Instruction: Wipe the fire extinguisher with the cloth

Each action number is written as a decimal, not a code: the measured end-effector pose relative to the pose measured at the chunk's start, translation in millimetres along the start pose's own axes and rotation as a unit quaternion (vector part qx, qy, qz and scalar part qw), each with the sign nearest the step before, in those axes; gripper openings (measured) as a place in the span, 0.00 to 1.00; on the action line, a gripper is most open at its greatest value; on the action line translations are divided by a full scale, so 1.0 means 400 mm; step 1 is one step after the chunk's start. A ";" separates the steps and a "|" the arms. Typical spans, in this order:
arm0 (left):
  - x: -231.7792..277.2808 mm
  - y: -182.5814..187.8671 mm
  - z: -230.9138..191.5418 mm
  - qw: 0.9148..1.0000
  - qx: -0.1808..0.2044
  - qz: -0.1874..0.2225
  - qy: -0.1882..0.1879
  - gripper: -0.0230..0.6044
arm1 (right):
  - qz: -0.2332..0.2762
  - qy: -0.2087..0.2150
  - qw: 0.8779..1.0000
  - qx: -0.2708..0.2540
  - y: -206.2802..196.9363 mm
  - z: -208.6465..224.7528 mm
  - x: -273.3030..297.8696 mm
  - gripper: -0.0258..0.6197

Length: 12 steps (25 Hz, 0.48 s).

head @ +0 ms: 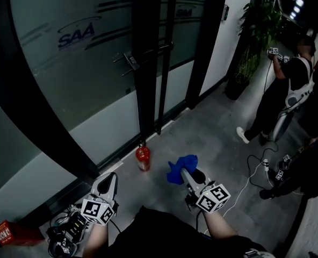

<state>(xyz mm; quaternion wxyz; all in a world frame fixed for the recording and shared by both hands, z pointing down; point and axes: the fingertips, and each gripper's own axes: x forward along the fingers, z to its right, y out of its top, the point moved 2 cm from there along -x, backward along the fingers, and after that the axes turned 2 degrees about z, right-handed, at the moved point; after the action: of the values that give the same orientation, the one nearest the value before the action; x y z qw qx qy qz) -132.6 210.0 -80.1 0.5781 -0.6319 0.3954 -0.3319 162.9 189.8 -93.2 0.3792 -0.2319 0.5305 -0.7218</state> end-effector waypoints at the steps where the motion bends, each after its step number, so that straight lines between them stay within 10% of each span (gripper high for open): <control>1: 0.002 -0.002 0.003 1.000 0.001 -0.002 -0.003 0.06 | 0.000 -0.002 1.000 -0.002 0.001 0.000 -0.001 0.20; 12: -0.002 -0.011 0.006 1.000 -0.014 -0.009 -0.006 0.06 | -0.016 -0.020 0.999 -0.020 -0.018 0.006 -0.015 0.20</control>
<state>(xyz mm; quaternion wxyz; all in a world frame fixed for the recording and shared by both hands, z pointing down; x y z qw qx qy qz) -130.5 212.0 -75.7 0.5682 -0.6459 0.3907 -0.3276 166.2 194.3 -85.4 0.3734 -0.2623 0.5334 -0.7122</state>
